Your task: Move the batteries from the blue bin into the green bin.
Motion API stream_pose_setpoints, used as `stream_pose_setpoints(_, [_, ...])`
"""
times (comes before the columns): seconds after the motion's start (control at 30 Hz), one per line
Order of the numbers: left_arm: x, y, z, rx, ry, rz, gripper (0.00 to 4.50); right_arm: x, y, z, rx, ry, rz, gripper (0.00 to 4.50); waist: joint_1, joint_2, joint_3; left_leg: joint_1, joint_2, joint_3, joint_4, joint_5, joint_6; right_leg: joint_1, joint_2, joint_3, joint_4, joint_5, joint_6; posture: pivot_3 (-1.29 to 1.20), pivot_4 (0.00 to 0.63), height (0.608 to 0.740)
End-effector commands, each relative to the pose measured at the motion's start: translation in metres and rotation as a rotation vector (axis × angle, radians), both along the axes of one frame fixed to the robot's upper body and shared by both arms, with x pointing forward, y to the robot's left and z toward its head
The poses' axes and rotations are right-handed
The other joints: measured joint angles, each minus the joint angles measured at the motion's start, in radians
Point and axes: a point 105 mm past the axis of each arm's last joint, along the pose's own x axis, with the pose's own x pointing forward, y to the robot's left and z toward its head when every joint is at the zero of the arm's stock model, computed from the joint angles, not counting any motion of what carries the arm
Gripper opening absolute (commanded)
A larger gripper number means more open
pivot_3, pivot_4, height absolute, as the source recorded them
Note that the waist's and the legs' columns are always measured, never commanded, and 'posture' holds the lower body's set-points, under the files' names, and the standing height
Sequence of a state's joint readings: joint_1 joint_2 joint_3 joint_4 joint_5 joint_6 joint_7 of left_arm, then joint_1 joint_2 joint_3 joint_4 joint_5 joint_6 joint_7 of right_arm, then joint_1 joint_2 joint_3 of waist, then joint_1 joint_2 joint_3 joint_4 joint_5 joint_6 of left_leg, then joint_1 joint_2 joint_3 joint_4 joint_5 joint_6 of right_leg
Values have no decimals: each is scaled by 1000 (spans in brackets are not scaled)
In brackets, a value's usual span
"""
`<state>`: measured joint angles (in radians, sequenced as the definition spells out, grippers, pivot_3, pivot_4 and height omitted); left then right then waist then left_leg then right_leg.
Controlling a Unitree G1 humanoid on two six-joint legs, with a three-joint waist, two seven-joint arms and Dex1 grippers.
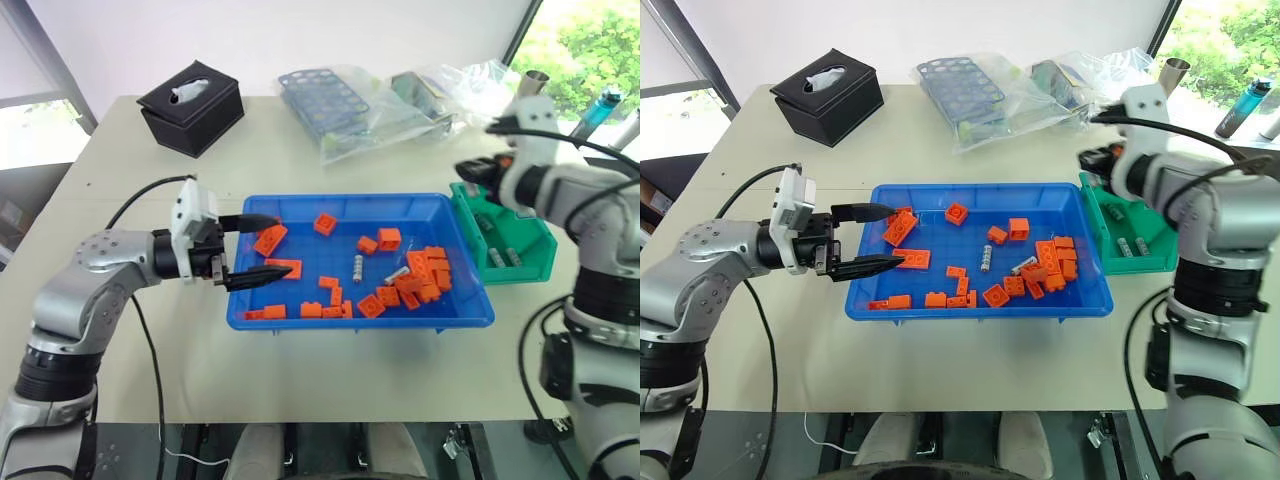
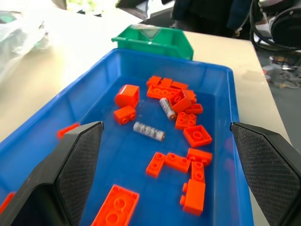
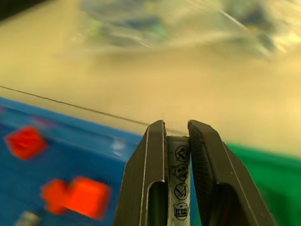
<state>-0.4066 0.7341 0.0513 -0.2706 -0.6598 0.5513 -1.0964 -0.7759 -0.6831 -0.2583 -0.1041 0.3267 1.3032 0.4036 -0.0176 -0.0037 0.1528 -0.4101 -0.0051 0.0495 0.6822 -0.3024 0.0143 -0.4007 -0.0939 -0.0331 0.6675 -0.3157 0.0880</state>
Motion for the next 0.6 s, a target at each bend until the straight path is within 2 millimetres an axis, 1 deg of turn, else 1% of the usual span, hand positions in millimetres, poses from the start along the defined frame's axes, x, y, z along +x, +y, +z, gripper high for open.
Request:
stream_pose_setpoints(0.03, [1, -2, 9, -4, -53, -15, 4500, -5, -18, 8, -13, -54, -50, 692, -2, 0, 0, 0, 1, 1, 0, 0, 0, 0, 0, 0, 0, 0, 0, 0, 150, 716])
stream_pose_setpoints(0.1, [2, -2, 10, -5, -56, -18, 4500, -5, -26, 2, -49, -63, -76, 692, -2, 1, 0, 0, 1, 1, 0, 0, 0, 0, 1, 0, 0, 0, 0, 0, 150, 716])
stream_pose_setpoints(0.17, [3, -4, 10, -6, -59, -22, 4500, -6, -34, -9, -86, -58, -103, 692, 2, 1, 0, 0, 2, 1, 0, 0, 0, 0, 2, 0, 0, 0, 0, 0, 150, 716])
stream_pose_setpoints(0.27, [2, -4, 10, -6, -61, -26, 4500, -6, -39, -19, -83, -41, -124, 1565, 4, 1, 0, 0, 2, 0, 1, 0, 0, 1, 2, 0, 0, 0, 0, 0, 150, 716])
stream_pose_setpoints(0.3, [2, -4, 11, -5, -61, -27, 4500, -5, -39, -18, -108, -52, -122, 1986, 4, 1, 0, 0, 2, 0, 1, 1, -1, 1, 2, 0, 0, 0, 0, 0, 150, 716])
stream_pose_setpoints(0.33, [2, -4, 12, -5, -62, -27, 4500, -4, -38, -15, -135, -69, -119, 2501, 4, 1, 0, 0, 2, 0, 1, 1, -1, 1, 2, 0, 0, 0, 0, 0, 150, 716])
stream_pose_setpoints(0.37, [2, -3, 12, -4, -62, -27, 4500, -3, -37, -10, -162, -91, -117, 2501, 4, 1, 0, 0, 2, 0, 1, 1, -1, 1, 2, 0, 0, 0, 0, 0, 150, 716])
stream_pose_setpoints(0.43, [1, -3, 13, -1, -63, -27, 4500, -1, -21, 7, -224, -167, -57, 2501, 4, 1, 0, 0, 2, 0, 1, 1, -1, 1, 2, 0, 0, 0, 0, 0, 150, 716])
stream_pose_setpoints(0.47, [1, -2, 13, 0, -63, -26, 4500, -1, -15, 12, -237, -189, -31, 2501, 3, 1, 1, 0, 2, 0, 1, 1, -1, 1, 2, 0, 0, 0, 0, 0, 150, 716])
stream_pose_setpoints(0.53, [1, -2, 14, 3, -62, -26, 4500, -3, 17, 20, -182, -210, 79, 2501, 0, 1, 1, 0, 2, 0, 1, 1, -1, 0, 2, 0, 0, 0, 0, 0, 150, 716])
stream_pose_setpoints(0.57, [0, -2, 13, 5, -61, -26, 4500, -7, 38, 17, -141, -192, 153, 2501, -1, 1, 1, 0, 2, 0, 1, 1, -1, 0, 3, 0, 0, 0, 0, 0, 150, 716])
stream_pose_setpoints(0.6, [0, -1, 13, 7, -59, -27, 4500, -12, 58, 11, -99, -155, 226, 2501, -2, 1, 1, 0, 3, 0, 1, 1, -1, 0, 3, 0, -1, 0, 0, 0, 150, 716])
